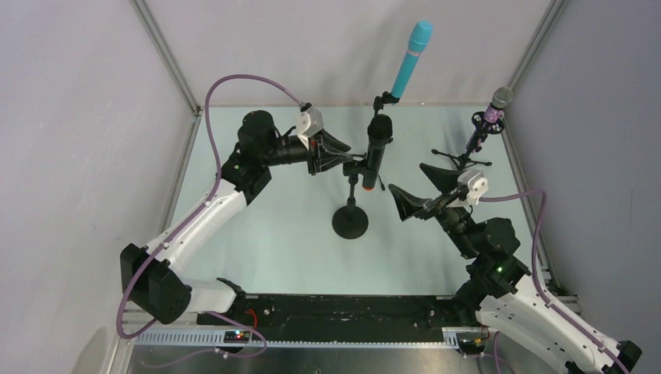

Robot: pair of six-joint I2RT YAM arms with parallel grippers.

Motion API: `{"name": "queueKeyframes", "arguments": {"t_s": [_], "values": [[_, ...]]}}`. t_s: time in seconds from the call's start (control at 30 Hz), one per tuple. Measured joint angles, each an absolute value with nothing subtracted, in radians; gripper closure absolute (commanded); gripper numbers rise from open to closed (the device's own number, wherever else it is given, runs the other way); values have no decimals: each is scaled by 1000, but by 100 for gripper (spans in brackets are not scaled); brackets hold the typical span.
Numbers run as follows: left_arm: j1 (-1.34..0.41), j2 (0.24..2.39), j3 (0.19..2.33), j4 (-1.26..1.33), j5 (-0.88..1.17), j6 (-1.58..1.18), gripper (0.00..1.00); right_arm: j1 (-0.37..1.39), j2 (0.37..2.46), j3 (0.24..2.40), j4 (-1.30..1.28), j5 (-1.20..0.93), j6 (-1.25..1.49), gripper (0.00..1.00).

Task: Attach the microphones to the stand

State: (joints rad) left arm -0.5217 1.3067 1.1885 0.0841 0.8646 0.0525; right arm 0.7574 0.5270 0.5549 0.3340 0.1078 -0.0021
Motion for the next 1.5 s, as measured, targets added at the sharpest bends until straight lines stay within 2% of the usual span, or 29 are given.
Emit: {"name": "queueKeyframes", "arguments": {"t_s": [0.03,0.1,0.3,1.07,1.5], "values": [[-522,1308,1188,84,863,52,78,757,513,542,314,114,9,1],[-522,1309,1188,84,863,49,81,757,492,516,286,125,28,1],[-525,1323,1189,83,863,49,87,757,438,427,212,156,80,1],[-592,1355,1218,-4,809,125,100,751,433,389,128,190,150,0],[-622,1361,1217,7,740,135,100,746,424,376,114,199,173,1]]}}
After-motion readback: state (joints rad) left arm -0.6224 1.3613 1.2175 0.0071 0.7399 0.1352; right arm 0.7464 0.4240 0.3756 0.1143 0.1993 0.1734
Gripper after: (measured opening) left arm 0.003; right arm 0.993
